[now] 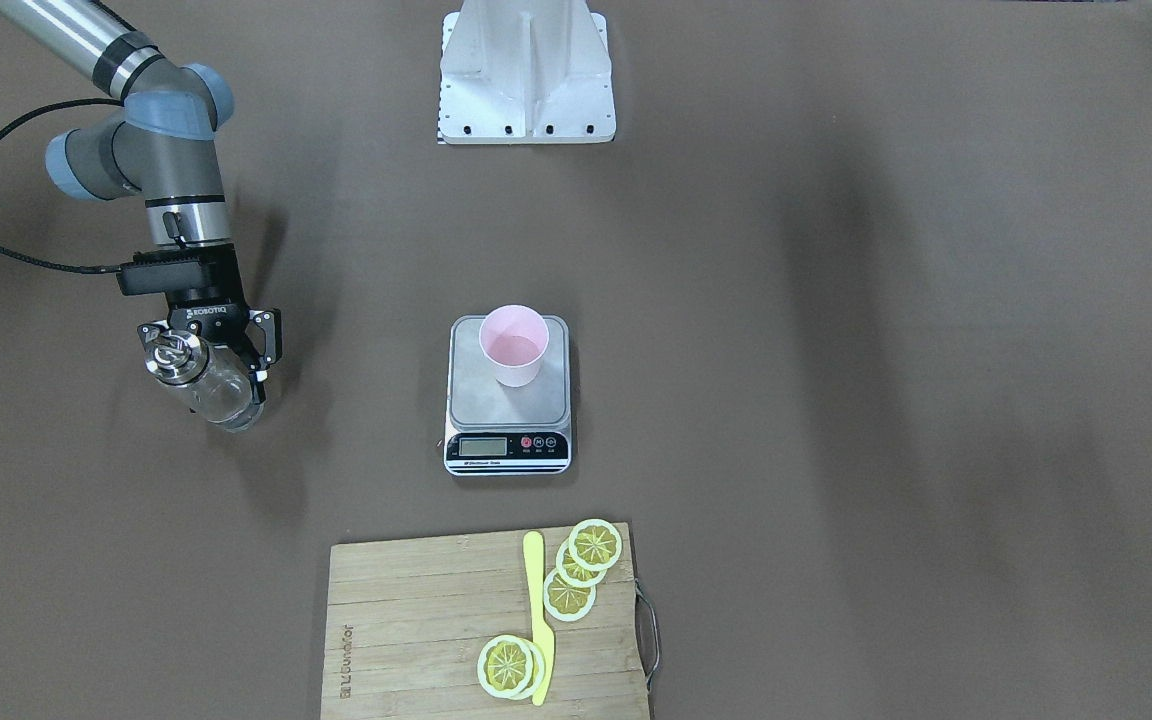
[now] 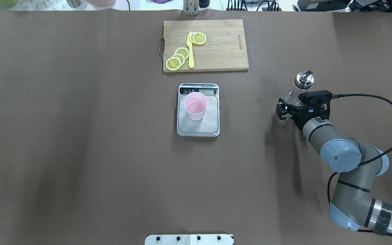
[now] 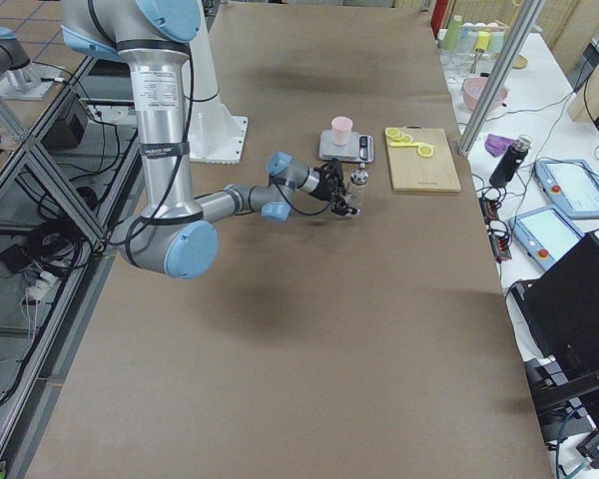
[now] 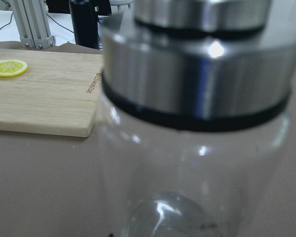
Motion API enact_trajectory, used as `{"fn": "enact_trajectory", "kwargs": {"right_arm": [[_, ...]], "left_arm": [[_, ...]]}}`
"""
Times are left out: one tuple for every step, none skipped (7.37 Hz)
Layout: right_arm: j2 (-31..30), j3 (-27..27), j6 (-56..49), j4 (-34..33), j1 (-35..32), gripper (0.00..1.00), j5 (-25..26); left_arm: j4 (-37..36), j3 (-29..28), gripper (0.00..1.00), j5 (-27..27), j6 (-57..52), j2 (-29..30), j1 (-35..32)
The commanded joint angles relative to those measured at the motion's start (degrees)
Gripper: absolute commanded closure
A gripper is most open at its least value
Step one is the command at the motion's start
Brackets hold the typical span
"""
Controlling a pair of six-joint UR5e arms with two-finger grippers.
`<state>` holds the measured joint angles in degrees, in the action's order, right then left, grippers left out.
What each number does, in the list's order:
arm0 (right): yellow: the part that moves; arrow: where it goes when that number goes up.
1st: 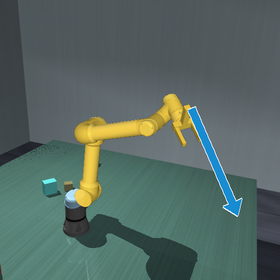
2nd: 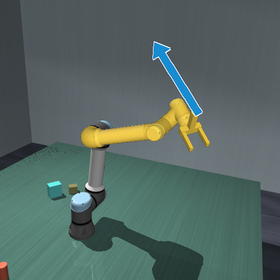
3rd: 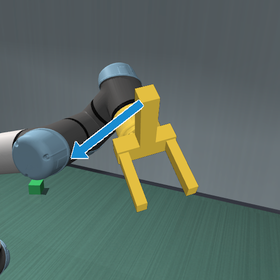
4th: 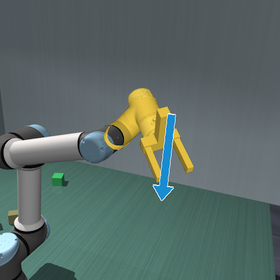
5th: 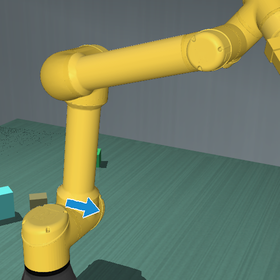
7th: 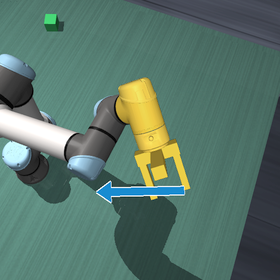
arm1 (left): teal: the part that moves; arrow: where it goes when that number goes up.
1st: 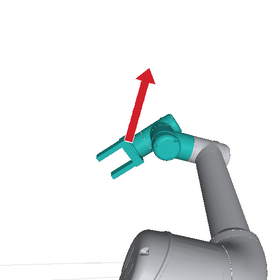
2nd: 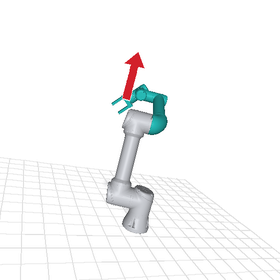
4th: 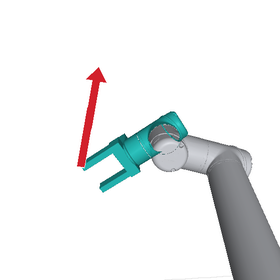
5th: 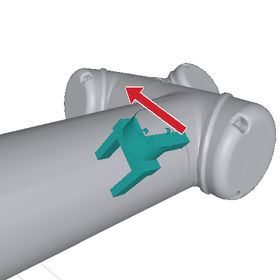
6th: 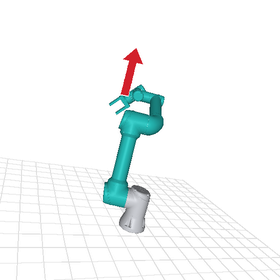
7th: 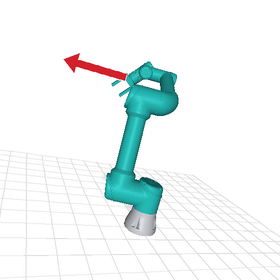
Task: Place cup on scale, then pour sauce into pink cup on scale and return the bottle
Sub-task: 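Lower the glass bottle onto the table with the right gripper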
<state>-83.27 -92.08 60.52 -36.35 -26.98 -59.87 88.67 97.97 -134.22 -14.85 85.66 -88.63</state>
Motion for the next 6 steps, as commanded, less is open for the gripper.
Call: {"fn": "enact_trajectory", "kwargs": {"right_arm": [[0.04, 0.67, 0.21, 0.05, 0.35, 1.00, 0.63], [0.04, 1.19, 0.21, 0.05, 0.70, 1.00, 1.50], [0.04, 1.46, 0.21, 0.05, 0.79, 1.00, 1.60], [0.04, 1.46, 0.21, 0.05, 0.87, 1.00, 1.60], [0.04, 1.46, 0.21, 0.05, 0.87, 1.00, 1.60], [-0.05, 1.46, 0.21, 0.05, 0.96, 1.00, 1.60]], "left_arm": [[0.01, 0.03, 0.02, 0.01, 0.00, 0.04, 0.03], [0.01, 0.03, 0.02, 0.01, 0.00, 0.04, 0.03], [0.01, 0.11, 0.02, 0.01, 0.00, 0.04, 0.03], [0.01, 0.12, 0.02, 0.01, 0.00, 0.04, 0.03], [0.01, 0.12, 0.02, 0.01, 0.00, 0.04, 0.03], [0.01, 0.12, 0.02, 0.01, 0.00, 0.04, 0.03]]}}
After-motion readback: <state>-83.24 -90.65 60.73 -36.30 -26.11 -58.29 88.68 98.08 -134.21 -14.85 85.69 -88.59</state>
